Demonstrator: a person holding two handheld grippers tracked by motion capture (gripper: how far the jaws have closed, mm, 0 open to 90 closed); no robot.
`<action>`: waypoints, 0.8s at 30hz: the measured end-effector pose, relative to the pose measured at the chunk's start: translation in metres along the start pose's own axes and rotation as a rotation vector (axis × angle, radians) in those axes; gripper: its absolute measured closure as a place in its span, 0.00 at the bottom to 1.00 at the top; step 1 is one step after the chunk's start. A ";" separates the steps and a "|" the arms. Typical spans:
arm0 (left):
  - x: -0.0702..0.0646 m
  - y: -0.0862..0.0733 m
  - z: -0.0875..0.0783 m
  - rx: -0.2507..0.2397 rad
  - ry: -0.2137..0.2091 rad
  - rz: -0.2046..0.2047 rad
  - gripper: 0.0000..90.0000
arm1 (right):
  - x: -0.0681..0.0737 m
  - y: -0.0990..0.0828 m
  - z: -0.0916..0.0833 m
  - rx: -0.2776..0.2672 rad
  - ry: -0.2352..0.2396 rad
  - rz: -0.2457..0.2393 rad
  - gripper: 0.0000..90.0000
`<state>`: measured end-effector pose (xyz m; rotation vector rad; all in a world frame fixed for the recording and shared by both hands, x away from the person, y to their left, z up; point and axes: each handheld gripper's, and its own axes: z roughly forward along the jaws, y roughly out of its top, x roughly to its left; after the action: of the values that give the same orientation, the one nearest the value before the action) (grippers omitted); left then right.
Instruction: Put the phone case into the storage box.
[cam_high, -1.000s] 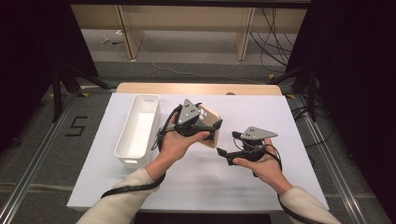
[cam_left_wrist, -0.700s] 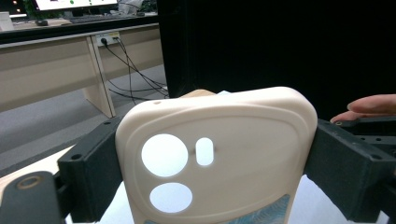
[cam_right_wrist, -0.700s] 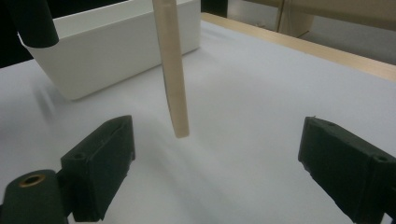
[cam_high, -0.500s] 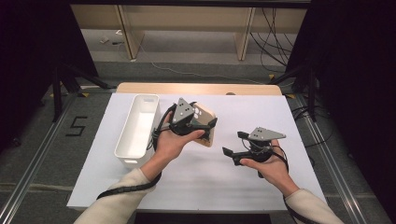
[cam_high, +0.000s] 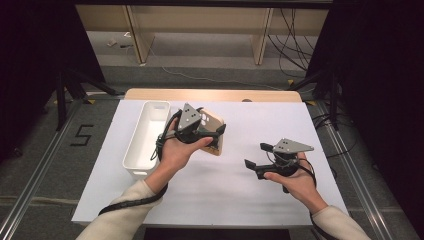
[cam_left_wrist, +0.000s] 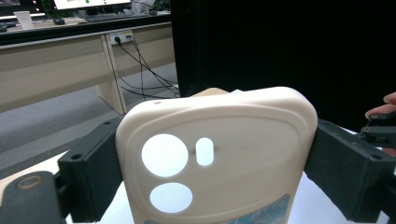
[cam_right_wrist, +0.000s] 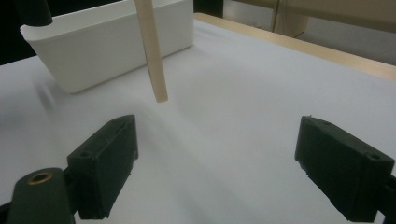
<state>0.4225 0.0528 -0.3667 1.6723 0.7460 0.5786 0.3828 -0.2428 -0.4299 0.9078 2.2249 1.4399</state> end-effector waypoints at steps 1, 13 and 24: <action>0.001 0.000 0.000 -0.001 0.002 -0.001 0.12 | 0.000 -0.001 -0.001 0.002 0.001 0.000 0.16; 0.004 0.001 -0.002 0.003 0.016 0.002 0.12 | -0.004 -0.007 -0.009 0.005 -0.007 -0.001 0.17; 0.006 0.003 -0.003 -0.002 0.022 0.007 0.12 | -0.006 -0.009 -0.015 0.000 -0.014 -0.002 0.17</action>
<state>0.4249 0.0590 -0.3636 1.6697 0.7558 0.6030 0.3756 -0.2601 -0.4321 0.9123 2.2149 1.4284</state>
